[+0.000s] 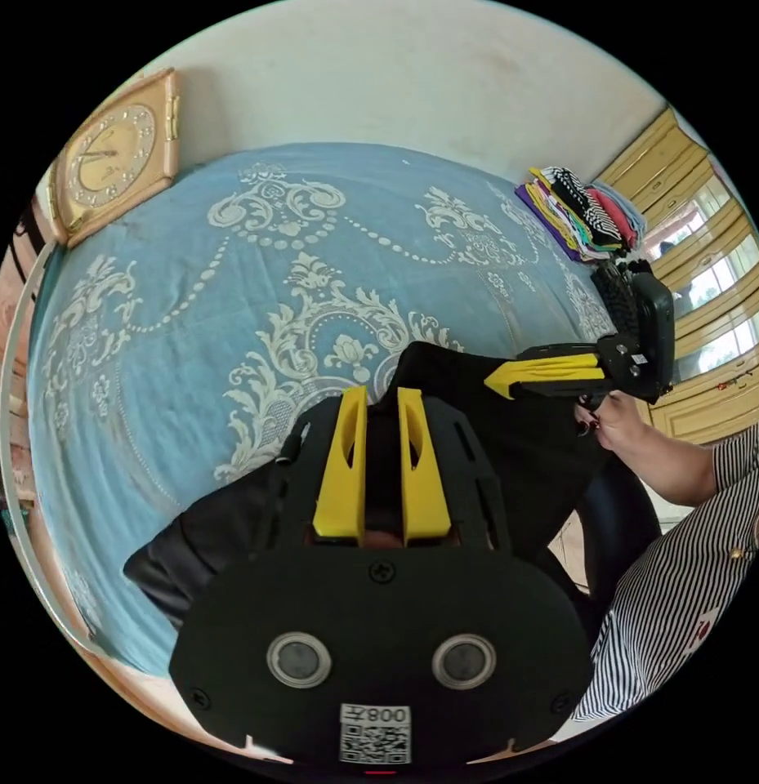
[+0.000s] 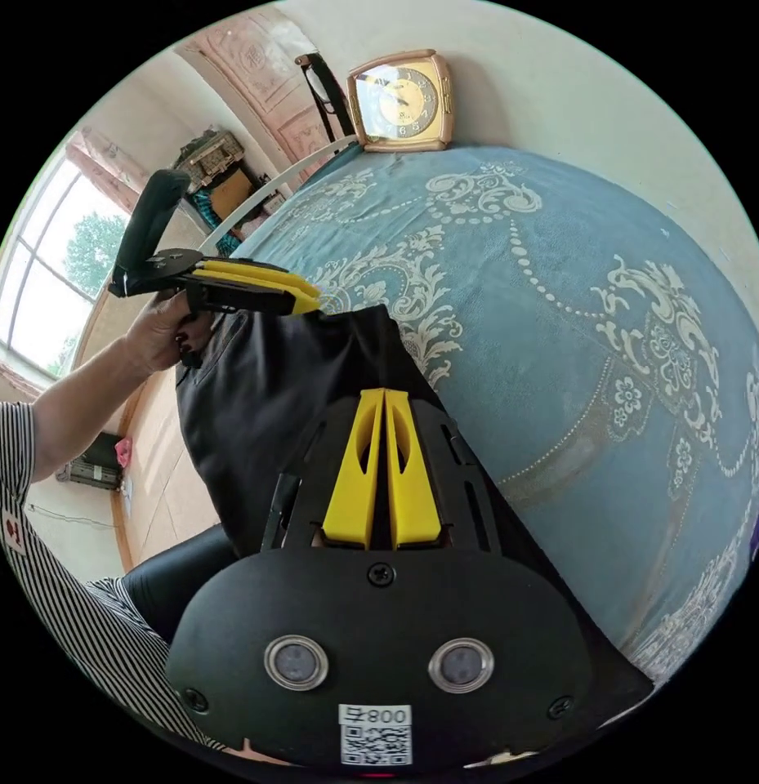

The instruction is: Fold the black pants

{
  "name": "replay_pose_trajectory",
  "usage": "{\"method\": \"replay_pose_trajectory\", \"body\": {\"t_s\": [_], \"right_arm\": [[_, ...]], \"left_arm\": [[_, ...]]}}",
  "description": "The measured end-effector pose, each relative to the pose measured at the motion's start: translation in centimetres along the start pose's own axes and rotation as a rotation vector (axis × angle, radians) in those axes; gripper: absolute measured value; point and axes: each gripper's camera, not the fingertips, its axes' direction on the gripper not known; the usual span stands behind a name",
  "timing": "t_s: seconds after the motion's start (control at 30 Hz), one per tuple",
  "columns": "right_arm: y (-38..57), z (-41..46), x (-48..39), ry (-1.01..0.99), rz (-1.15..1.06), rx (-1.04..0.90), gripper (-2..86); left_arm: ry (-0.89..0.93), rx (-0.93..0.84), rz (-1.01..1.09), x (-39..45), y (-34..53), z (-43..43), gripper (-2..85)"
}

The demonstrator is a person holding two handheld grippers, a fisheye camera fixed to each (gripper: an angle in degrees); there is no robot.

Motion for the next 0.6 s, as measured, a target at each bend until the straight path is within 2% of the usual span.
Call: {"method": "replay_pose_trajectory", "body": {"t_s": [0.13,0.27,0.4,0.47,0.6], "right_arm": [[3.7,-2.1,-2.7,-0.060,-0.089,-0.024,0.2],[8.1,0.5,-5.4,-0.074,-0.154,-0.206,0.2],[9.6,2.1,-4.8,-0.064,-0.142,-0.233,0.2],[9.4,1.6,-3.7,-0.075,-0.101,-0.292,0.1],[10.5,-1.5,-3.4,-0.009,-0.107,-0.191,0.1]], "left_arm": [[-0.103,0.023,-0.182,-3.0,8.3,-2.3,6.6],[-0.209,-0.027,-0.392,-6.1,15.7,-0.3,4.1],[-0.104,0.009,-0.525,-10.0,19.2,3.3,1.1],[-0.127,0.040,-0.562,-10.5,19.8,3.6,0.7],[-0.188,0.093,-0.528,-10.7,21.9,5.3,0.3]]}}
